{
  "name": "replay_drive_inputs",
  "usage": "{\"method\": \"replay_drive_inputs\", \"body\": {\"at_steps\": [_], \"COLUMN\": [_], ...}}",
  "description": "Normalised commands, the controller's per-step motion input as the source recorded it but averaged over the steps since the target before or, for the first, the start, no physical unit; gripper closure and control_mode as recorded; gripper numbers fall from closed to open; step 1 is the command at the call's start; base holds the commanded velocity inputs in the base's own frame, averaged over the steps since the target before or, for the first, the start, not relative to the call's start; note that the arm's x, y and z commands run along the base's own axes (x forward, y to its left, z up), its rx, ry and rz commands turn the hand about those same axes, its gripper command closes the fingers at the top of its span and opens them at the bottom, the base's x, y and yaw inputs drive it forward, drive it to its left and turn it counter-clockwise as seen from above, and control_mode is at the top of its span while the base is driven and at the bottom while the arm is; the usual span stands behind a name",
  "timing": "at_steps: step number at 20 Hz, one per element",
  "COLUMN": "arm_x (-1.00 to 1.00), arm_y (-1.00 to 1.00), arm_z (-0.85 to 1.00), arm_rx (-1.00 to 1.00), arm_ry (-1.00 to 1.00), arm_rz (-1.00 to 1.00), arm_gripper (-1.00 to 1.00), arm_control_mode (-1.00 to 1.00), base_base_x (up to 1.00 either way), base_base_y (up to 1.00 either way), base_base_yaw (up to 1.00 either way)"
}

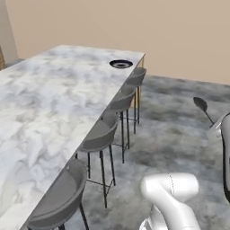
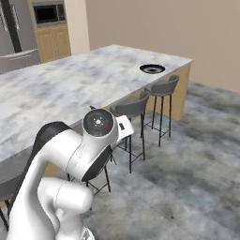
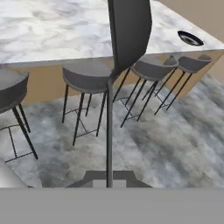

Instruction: Take the fork and place it on the left side of the plate. Then take the spoon and place it on the right side of the plate. Make sure they're directly next to the plate.

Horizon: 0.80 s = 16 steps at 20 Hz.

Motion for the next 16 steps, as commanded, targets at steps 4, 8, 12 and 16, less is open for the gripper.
{"method": "replay_drive_inputs", "body": {"at_steps": [4, 8, 12, 16], "arm_x": [0.00, 0.00, 0.00, 0.00], "arm_y": [0.00, 0.00, 0.00, 0.00], "arm_z": [0.00, 0.00, 0.00, 0.00], "arm_rx": [0.00, 0.00, 0.00, 0.00], "arm_ry": [0.00, 0.00, 0.00, 0.00], "arm_rz": [0.00, 0.00, 0.00, 0.00], "arm_gripper": [1.00, 1.00, 1.00, 1.00], "arm_control_mode": [1.00, 1.00, 1.00, 1.00], "base_base_x": [0.73, 0.70, 0.68, 0.63], "base_base_y": [-0.80, -0.80, -0.80, -0.78], "base_base_yaw": [0.22, 0.22, 0.23, 0.24]}}
